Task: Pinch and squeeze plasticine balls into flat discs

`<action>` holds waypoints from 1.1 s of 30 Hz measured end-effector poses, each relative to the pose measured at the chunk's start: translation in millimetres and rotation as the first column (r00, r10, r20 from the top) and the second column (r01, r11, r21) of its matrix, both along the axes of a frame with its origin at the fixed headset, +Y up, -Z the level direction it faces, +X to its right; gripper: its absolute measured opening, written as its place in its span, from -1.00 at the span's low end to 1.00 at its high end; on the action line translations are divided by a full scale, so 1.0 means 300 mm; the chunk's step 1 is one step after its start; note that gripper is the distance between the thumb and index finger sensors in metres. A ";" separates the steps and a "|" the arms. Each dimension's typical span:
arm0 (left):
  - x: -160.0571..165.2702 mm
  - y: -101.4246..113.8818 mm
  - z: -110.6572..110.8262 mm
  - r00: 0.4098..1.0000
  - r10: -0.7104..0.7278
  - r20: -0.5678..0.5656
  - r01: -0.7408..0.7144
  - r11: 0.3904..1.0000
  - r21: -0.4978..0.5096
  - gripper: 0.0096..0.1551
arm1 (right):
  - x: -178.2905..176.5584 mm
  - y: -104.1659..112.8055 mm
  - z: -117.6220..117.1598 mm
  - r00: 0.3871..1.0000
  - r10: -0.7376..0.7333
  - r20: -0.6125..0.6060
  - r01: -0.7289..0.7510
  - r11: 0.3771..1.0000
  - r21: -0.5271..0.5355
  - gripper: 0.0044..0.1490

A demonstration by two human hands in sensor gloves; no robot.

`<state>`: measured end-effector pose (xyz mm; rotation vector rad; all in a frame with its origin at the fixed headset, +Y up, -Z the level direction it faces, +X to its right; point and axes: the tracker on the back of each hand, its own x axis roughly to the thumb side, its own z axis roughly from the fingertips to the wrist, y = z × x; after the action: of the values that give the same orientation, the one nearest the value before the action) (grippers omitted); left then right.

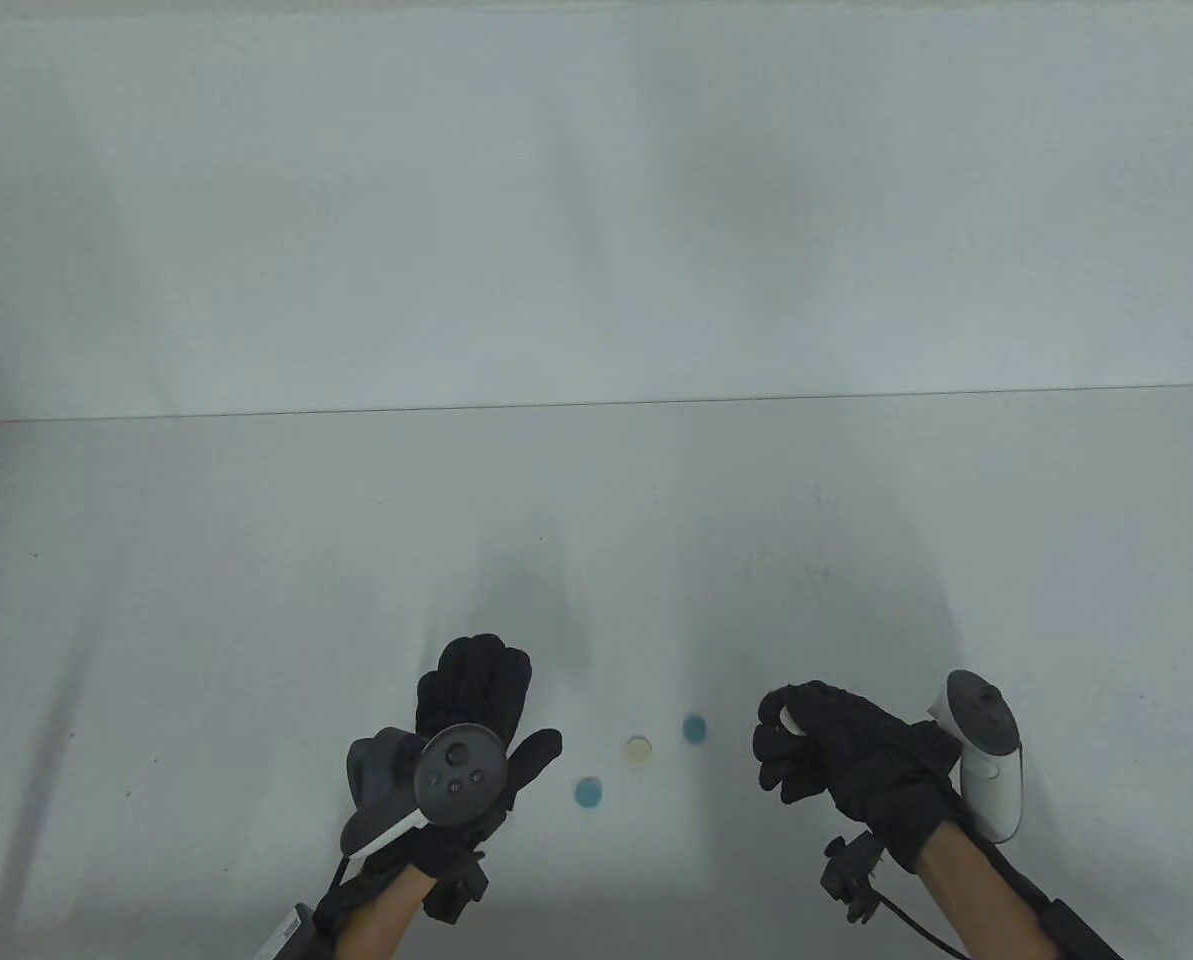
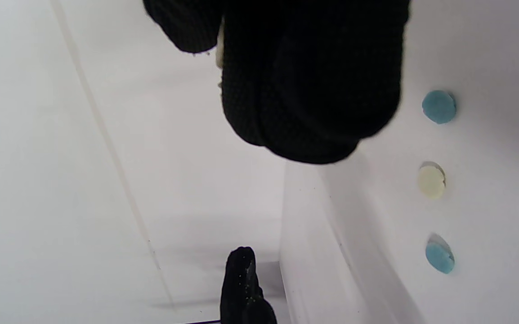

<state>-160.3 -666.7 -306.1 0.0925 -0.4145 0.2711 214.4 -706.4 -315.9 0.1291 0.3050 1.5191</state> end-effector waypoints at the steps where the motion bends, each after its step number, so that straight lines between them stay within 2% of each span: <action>1: 0.000 0.000 -0.001 1.000 0.001 0.000 -0.001 1.000 0.001 -0.05 | -0.002 0.007 0.001 1.000 0.015 0.007 -0.015 1.000 0.012 -0.49; 7: -0.002 0.002 0.000 1.000 0.001 -0.005 -0.001 1.000 0.012 -0.05 | 0.014 -0.005 0.001 0.996 0.045 0.073 -0.045 0.999 -0.011 -0.46; 8: -0.003 0.004 0.001 1.000 0.002 -0.006 -0.002 1.000 0.015 -0.05 | 0.014 -0.009 0.000 0.998 0.026 0.058 -0.025 1.000 -0.019 -0.41; 10: -0.006 0.008 0.002 1.000 0.009 -0.009 -0.008 1.000 0.022 -0.05 | 0.012 -0.018 0.000 1.000 -0.020 0.021 0.021 0.999 -0.035 -0.16; 12: -0.008 0.011 0.003 1.000 0.011 -0.009 -0.011 1.000 0.026 -0.05 | 0.008 -0.021 -0.001 1.000 -0.024 0.011 0.024 0.999 -0.037 -0.08; 18: -0.009 0.011 0.005 1.000 0.011 -0.005 -0.011 0.999 0.035 -0.05 | 0.008 -0.006 -0.002 0.998 0.054 0.031 -0.054 0.999 -0.003 -0.44; 20: -0.008 0.009 0.005 1.000 0.012 0.000 -0.012 0.999 0.032 -0.05 | 0.011 0.000 -0.002 0.996 0.074 0.053 -0.074 0.997 0.005 -0.46; 28: -0.006 0.005 0.004 1.000 0.018 0.005 -0.018 1.000 0.021 -0.05 | 0.017 -0.009 -0.002 0.992 0.088 0.093 -0.089 0.996 0.007 -0.41; 30: -0.007 0.003 0.003 1.000 0.016 0.000 -0.016 1.000 0.017 -0.05 | 0.016 -0.013 -0.005 0.994 0.087 0.062 -0.087 0.996 -0.003 -0.39; 33: -0.008 0.003 0.003 1.000 0.014 -0.006 -0.014 1.000 0.015 -0.05 | 0.010 -0.022 -0.003 0.999 0.039 0.015 -0.039 0.999 -0.021 -0.23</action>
<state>-162.6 -665.7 -305.3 0.1108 -0.4102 0.2817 217.4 -713.0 -316.6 0.0951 0.3126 1.5544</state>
